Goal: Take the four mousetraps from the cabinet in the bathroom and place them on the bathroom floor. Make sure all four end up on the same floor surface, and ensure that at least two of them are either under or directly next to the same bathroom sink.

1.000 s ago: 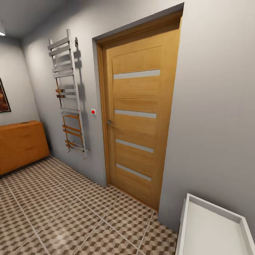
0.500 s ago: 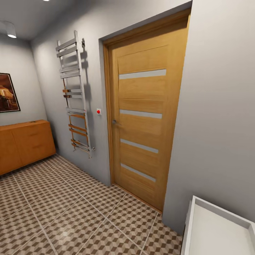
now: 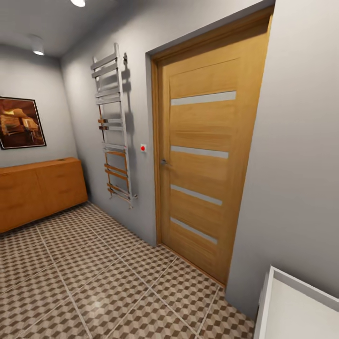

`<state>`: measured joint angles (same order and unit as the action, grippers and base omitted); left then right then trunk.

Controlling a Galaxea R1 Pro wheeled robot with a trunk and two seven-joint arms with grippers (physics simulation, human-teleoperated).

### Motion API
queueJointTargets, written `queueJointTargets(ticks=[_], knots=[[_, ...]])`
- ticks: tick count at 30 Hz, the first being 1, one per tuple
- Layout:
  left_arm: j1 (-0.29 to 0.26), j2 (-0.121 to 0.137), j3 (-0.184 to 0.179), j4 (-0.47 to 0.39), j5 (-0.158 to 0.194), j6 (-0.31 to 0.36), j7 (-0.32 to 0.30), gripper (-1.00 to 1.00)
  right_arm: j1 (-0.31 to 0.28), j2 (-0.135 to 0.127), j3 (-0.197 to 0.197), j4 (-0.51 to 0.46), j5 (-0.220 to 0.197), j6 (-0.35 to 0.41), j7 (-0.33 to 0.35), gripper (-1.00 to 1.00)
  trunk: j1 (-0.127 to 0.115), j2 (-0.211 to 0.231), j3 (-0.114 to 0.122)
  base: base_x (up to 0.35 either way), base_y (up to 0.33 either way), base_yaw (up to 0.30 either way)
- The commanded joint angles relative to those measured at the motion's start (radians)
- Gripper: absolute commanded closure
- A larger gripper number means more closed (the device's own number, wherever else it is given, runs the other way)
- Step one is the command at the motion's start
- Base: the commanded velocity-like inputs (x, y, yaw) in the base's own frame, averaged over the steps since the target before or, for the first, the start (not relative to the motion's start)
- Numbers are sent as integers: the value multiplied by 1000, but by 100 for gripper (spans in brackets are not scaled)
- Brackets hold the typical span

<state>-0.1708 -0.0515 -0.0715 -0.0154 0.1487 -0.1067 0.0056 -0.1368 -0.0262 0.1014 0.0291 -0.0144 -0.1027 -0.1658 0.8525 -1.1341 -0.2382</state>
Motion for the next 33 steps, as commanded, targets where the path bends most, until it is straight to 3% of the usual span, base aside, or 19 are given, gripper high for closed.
queueJointTargets(ticks=[1,18,33], knots=[[-1,-2,-8,2,10,-4,1,-100,-1,0,8,3,-1,-5,-3,-100,0,-1,-1,0,0,275],[-1,-7,-7,3,15,-4,2,-100,-1,1,8,3,-1,-5,-4,-100,0,-1,-1,0,0,292],[-1,-7,-7,4,48,-4,2,-100,-1,1,8,3,-1,-5,-4,-100,0,-1,-1,0,0,298]])
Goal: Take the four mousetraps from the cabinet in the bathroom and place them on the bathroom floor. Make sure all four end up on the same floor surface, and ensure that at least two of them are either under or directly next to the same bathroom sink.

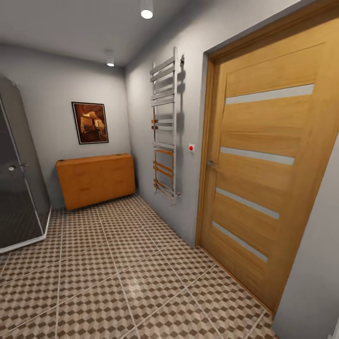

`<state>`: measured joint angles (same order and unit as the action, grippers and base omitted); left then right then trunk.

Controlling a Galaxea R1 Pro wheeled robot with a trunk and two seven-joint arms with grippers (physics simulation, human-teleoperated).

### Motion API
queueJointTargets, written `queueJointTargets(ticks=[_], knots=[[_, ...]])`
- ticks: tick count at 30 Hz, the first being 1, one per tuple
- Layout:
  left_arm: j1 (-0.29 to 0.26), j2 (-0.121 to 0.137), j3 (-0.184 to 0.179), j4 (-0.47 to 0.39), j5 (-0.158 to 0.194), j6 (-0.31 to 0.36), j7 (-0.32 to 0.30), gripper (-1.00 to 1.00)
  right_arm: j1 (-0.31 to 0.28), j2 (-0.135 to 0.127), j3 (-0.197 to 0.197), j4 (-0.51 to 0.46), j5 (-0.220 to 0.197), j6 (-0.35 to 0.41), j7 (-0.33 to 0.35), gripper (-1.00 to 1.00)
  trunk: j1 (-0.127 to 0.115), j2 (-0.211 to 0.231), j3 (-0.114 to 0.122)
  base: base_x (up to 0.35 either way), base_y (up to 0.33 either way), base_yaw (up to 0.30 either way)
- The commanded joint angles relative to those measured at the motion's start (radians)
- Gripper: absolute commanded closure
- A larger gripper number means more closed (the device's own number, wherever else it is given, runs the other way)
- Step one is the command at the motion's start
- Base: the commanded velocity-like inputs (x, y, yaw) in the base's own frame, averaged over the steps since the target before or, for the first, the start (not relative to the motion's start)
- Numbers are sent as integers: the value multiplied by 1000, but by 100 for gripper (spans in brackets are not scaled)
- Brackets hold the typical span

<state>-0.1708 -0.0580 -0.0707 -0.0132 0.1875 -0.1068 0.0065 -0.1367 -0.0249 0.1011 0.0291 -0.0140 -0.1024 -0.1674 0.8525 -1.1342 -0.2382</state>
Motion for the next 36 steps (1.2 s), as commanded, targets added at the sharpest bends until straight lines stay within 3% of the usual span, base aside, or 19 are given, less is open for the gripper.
queueJointTargets(ticks=[1,36], knots=[[-1,0,-8,2,10,-4,1,-100,-1,0,8,3,-1,-5,-3,-100,0,-1,-1,0,0,298],[-1,-2,-8,2,13,-5,1,-100,-1,0,8,3,11,-5,-2,-100,0,-1,-1,0,0,298]])
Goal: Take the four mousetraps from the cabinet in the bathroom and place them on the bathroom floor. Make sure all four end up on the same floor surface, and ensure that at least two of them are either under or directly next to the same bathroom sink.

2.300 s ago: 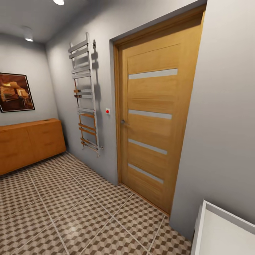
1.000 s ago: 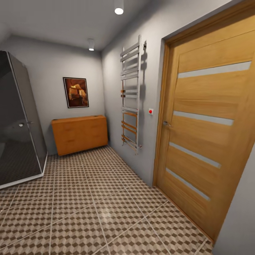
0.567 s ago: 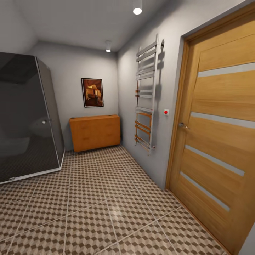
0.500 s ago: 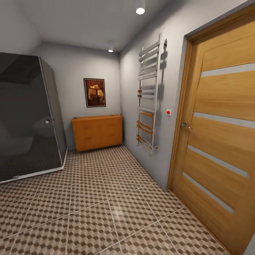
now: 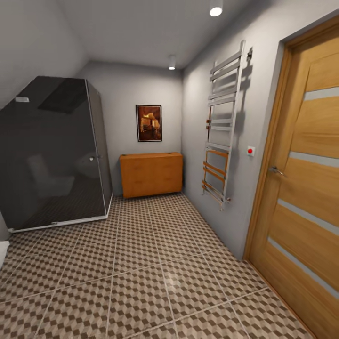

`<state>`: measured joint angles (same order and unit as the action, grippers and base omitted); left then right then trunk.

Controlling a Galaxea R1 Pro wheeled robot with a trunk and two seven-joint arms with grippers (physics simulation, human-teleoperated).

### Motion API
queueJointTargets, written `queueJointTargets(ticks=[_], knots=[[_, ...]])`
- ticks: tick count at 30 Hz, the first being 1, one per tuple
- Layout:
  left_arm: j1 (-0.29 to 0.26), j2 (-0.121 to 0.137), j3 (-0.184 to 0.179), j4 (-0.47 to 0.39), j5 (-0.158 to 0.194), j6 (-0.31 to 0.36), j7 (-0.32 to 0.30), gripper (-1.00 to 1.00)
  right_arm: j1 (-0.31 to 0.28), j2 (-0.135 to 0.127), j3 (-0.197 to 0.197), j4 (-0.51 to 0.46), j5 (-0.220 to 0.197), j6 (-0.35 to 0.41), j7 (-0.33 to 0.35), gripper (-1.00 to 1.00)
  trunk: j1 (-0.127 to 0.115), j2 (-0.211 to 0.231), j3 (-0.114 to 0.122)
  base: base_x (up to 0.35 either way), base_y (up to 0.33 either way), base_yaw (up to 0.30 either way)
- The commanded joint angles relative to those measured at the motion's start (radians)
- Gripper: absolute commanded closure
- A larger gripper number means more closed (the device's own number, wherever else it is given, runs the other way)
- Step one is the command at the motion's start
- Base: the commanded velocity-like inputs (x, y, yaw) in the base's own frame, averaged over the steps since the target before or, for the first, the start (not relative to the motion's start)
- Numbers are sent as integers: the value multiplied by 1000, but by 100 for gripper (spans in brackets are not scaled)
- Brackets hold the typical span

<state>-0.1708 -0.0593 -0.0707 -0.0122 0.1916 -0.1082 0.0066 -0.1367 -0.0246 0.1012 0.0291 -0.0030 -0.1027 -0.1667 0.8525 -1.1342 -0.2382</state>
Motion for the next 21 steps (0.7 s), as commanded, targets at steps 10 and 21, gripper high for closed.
queueJointTargets(ticks=[10,21], knots=[[-1,-1,-8,1,9,-4,1,-100,-1,0,8,3,0,-5,-3,-100,0,-1,-1,0,0,298],[-1,-1,-8,1,9,-4,1,-100,-1,0,8,3,0,-5,-3,-100,0,-1,-1,0,0,298]])
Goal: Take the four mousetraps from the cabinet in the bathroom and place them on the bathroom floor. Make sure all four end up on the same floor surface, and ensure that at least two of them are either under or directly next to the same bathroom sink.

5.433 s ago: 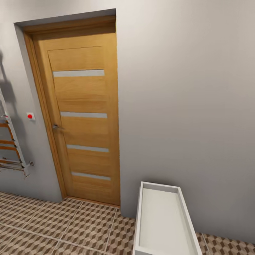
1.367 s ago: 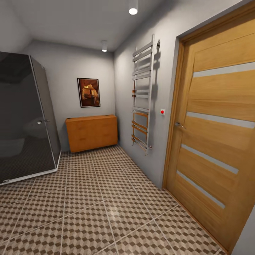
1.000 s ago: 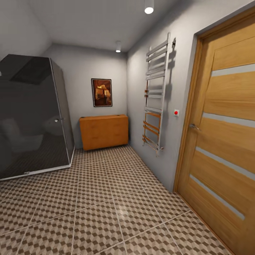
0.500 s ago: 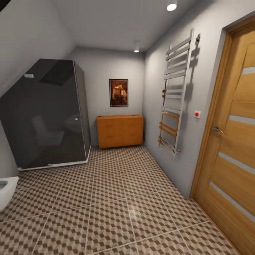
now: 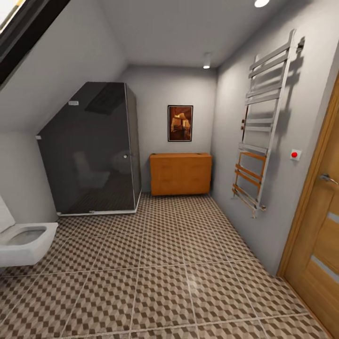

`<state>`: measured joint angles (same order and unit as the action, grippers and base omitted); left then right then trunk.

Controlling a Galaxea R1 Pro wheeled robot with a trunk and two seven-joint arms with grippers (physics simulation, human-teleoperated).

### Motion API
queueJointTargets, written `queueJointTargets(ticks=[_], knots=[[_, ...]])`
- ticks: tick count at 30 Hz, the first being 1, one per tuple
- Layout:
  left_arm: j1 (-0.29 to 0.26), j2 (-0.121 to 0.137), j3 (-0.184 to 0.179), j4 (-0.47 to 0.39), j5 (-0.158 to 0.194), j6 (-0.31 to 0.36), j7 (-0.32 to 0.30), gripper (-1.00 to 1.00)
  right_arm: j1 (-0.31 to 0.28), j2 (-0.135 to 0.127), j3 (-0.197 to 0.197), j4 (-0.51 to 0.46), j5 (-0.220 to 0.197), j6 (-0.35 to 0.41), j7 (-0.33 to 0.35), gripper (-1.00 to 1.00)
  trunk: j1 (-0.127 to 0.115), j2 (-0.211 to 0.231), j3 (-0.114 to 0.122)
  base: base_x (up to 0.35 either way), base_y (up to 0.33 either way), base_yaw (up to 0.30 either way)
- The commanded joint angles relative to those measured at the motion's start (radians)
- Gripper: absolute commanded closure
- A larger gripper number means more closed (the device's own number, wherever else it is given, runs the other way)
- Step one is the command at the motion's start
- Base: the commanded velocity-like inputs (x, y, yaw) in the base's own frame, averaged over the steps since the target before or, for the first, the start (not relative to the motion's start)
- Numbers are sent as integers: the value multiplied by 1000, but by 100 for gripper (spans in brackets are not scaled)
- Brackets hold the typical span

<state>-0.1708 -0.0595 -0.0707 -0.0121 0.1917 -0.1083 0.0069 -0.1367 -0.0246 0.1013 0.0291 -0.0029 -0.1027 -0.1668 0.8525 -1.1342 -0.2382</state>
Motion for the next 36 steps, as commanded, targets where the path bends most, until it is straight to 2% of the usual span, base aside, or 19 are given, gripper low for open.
queueJointTargets(ticks=[1,36], knots=[[-1,0,-8,1,9,-4,1,-100,-1,0,8,3,0,-5,-3,-100,0,-1,-1,0,0,298],[-1,-1,-9,3,9,-2,0,-100,-1,0,8,3,0,-5,-3,-100,0,-1,-1,46,0,291]])
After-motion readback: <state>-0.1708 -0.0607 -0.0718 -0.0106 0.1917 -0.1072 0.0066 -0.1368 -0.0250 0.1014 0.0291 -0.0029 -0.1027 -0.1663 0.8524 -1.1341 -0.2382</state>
